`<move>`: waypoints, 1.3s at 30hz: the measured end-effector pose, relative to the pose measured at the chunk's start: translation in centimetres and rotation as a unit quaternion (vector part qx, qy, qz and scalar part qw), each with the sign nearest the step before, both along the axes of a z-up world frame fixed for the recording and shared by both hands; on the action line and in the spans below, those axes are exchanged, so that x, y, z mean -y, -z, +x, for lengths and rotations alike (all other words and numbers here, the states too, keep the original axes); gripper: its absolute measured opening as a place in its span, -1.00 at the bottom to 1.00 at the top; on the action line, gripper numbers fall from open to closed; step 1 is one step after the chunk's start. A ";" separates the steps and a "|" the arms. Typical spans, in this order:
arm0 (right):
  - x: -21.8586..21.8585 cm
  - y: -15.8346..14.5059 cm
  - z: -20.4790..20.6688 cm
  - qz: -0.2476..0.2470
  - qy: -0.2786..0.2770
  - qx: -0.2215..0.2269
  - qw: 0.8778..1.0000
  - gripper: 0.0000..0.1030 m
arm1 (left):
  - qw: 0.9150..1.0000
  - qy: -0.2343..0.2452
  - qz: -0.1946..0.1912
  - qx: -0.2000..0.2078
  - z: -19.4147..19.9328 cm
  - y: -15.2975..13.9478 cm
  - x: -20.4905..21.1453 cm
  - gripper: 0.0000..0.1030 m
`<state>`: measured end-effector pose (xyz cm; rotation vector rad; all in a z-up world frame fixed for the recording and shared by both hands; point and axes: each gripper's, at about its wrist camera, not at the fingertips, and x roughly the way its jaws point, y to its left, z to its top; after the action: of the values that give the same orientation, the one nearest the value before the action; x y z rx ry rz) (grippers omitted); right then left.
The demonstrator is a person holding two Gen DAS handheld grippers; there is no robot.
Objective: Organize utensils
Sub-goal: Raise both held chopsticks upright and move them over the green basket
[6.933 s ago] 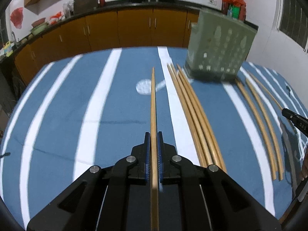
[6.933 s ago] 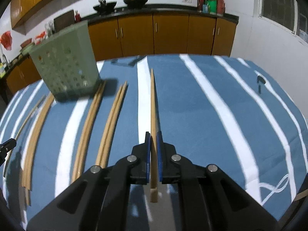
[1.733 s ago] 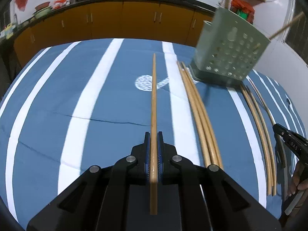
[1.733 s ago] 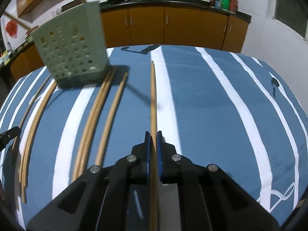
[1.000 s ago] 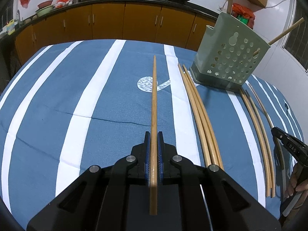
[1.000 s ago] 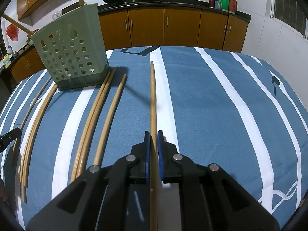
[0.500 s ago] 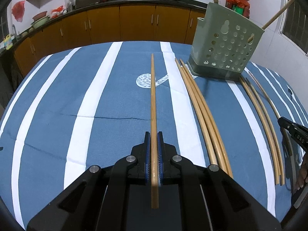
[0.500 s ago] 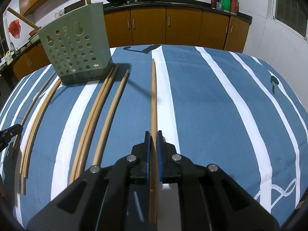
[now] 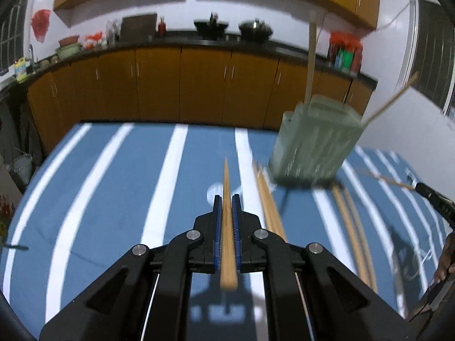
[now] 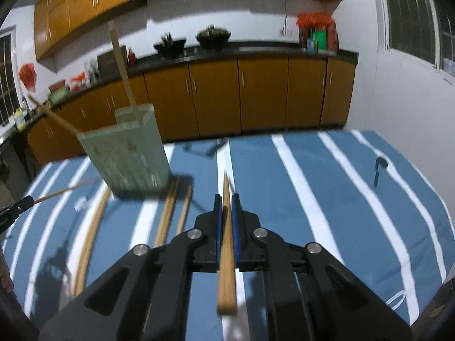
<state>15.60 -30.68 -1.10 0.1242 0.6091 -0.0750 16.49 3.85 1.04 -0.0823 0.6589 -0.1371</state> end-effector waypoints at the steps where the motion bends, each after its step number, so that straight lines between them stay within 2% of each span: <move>1: 0.0 -0.6 -0.1 -0.001 0.000 0.010 1.000 -0.85 | 1.000 -0.001 -0.003 0.007 0.0 -0.5 -0.1 -0.85; 5: -0.1 -1.8 -0.3 -0.002 -0.001 0.026 1.000 -0.85 | 0.999 -0.008 -0.012 0.034 0.0 -2.3 -0.4 -0.85; 11: -0.4 -2.7 -0.3 -0.004 -0.001 0.036 0.999 -0.85 | 0.999 -0.008 -0.016 0.047 0.6 -3.7 -0.5 -0.85; 17: -1.0 -6.3 -1.0 0.002 -0.020 0.076 0.997 -0.85 | 0.997 0.014 -0.011 0.079 -0.1 -6.8 0.1 -0.85; 27: -2.4 -12.0 -2.6 0.056 -0.098 0.124 0.986 -0.85 | 0.992 0.054 -0.044 0.107 -1.4 -10.3 1.2 -0.85; 31: -3.5 -14.2 -2.8 0.066 -0.114 0.156 0.979 -0.85 | 0.987 0.066 -0.064 0.128 -1.7 -12.0 2.2 -0.85; 34: -4.7 -15.7 -2.4 0.052 -0.113 0.184 0.975 -0.85 | 0.983 0.065 -0.072 0.157 -1.5 -13.4 2.9 -0.85; 39: -5.7 -16.6 -1.0 0.037 -0.105 0.204 0.973 -0.85 | 0.974 0.059 -0.086 0.202 -1.0 -15.6 3.9 -0.85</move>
<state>14.65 -24.99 15.55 0.1411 0.2120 0.1756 15.46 -0.06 16.66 -0.1767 0.2428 -0.3169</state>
